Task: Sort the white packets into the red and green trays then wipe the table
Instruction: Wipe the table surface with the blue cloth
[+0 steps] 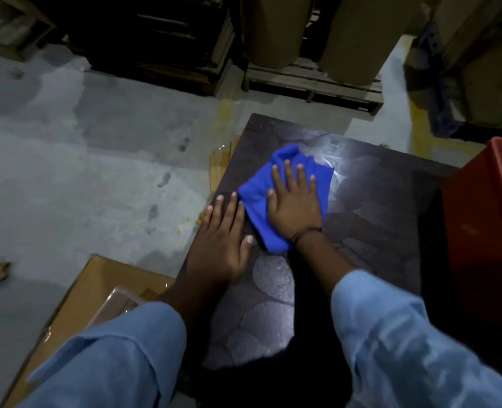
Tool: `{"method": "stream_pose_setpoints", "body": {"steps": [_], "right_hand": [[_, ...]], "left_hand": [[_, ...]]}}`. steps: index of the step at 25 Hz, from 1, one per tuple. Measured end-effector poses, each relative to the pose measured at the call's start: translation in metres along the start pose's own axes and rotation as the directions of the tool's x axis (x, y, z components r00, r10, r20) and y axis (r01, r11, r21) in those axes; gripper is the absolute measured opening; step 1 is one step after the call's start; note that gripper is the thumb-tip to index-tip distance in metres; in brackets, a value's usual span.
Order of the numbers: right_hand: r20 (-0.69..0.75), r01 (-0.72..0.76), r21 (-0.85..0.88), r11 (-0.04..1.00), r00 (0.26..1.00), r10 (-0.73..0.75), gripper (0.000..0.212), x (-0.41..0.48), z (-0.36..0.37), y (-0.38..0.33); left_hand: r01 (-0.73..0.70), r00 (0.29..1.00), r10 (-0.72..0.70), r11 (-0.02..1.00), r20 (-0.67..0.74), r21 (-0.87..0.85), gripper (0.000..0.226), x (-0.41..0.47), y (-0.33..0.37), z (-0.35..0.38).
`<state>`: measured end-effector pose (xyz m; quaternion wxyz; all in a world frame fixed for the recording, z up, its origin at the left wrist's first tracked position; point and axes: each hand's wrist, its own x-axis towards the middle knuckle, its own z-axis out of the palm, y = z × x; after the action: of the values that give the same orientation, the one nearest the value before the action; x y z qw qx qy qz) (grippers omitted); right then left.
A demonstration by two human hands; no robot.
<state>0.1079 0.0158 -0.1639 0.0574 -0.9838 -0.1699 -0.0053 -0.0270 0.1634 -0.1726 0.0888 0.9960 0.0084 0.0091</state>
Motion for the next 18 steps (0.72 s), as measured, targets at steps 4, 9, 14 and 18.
{"method": "stream_pose_setpoints", "body": {"steps": [4,9,14,18], "right_hand": [[0.026,0.108,-0.006,0.994,0.994,-0.107,0.059,-0.129,-0.02,0.034],[0.003,-0.225,-0.002,0.974,0.974,0.225,0.063,0.012,-0.009,0.069],[0.089,0.037,0.058,0.998,0.995,-0.042,0.061,0.113,0.013,-0.058],[0.074,0.268,0.042,0.962,0.96,-0.27,0.062,0.104,0.011,-0.03]], "left_hand": [[0.008,1.0,-0.008,1.0,0.012,-0.003,0.073,-0.007,0.005,-0.004],[0.0,1.0,0.001,0.999,-0.012,0.044,0.073,-0.003,0.006,-0.001],[-0.022,1.0,0.022,0.998,-0.001,0.059,0.072,0.0,-0.003,0.006],[-0.02,1.0,0.02,0.998,0.002,0.059,0.072,-0.001,0.004,0.0]]}}
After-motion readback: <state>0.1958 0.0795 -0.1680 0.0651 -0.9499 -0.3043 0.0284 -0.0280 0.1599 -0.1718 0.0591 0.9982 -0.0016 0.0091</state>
